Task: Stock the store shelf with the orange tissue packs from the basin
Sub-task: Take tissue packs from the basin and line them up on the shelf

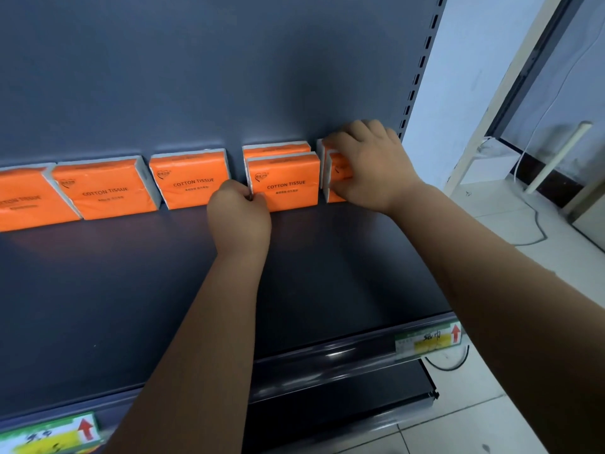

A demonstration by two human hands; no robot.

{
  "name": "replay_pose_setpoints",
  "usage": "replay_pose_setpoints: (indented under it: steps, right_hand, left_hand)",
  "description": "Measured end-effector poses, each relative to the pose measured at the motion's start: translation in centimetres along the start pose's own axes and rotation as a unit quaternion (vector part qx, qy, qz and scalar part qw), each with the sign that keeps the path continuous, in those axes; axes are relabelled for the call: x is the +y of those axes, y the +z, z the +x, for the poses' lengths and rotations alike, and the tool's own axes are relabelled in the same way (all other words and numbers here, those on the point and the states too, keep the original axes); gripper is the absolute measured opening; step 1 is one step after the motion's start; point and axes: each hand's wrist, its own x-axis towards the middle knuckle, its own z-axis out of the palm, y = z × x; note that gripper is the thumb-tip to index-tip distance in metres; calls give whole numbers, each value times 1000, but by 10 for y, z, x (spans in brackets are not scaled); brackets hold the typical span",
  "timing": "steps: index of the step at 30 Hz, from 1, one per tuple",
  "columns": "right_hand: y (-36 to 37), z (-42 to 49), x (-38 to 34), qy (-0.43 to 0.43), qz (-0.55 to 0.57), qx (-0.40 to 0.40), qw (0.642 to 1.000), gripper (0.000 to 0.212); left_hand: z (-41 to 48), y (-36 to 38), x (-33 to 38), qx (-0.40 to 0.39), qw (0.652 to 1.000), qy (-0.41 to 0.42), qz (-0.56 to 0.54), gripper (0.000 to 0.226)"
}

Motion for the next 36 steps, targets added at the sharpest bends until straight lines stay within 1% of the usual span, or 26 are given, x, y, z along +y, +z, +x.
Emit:
replay_pose_setpoints:
  steps: [2, 4, 13, 17, 20, 22, 24, 25, 27, 29, 31, 33, 34, 36]
  right_hand:
    - [-2, 0, -6, -16, 18, 25, 999, 66]
    - [-4, 1, -11, -19, 24, 34, 999, 65]
    - [3, 0, -19, -35, 15, 41, 998, 53]
    - [9, 2, -28, -21, 0, 41, 999, 52]
    - [7, 2, -30, -20, -7, 44, 999, 47]
    - [2, 1, -34, -28, -3, 59, 998, 47]
    - [-2, 1, -42, -42, 6, 74, 996, 51]
    - [-5, 1, -48, -47, 18, 78, 996, 53]
    - [-16, 3, -65, -49, 62, 76, 994, 60]
    - [-28, 5, -84, -42, 110, 53, 992, 67]
    - [-41, 5, -104, -39, 147, 33, 988, 71]
    - [-55, -2, -128, -46, 172, 19, 984, 69]
    - [-62, -10, -142, -53, 187, 12, 981, 66]
    - [-72, -32, -172, -65, 223, -7, 973, 64]
  left_hand:
    - [0, 0, 0, 3, 1000, -4, -9, 8]
    - [-1, 1, 0, 8, 1000, -2, -11, 8]
    - [0, -2, 0, 2, 1000, -16, -8, 10]
    - [0, -2, 1, -10, 1000, -27, -11, 12]
    - [-2, -4, 2, -22, 999, -30, -1, 10]
    - [-7, -8, 8, -16, 1000, -17, 9, 6]
    - [-14, -17, 17, -2, 999, 19, 27, 9]
    - [-18, -23, 20, 5, 998, 40, 41, 11]
    - [-26, -40, 25, 6, 994, 68, 86, 26]
    - [-32, -60, 23, 1, 988, 92, 121, 38]
    - [-35, -85, 15, -11, 982, 96, 161, 53]
    - [-38, -117, 9, -19, 973, 87, 214, 71]
    - [-42, -137, 6, -15, 967, 89, 238, 76]
    - [-55, -181, 1, 11, 957, 99, 273, 76]
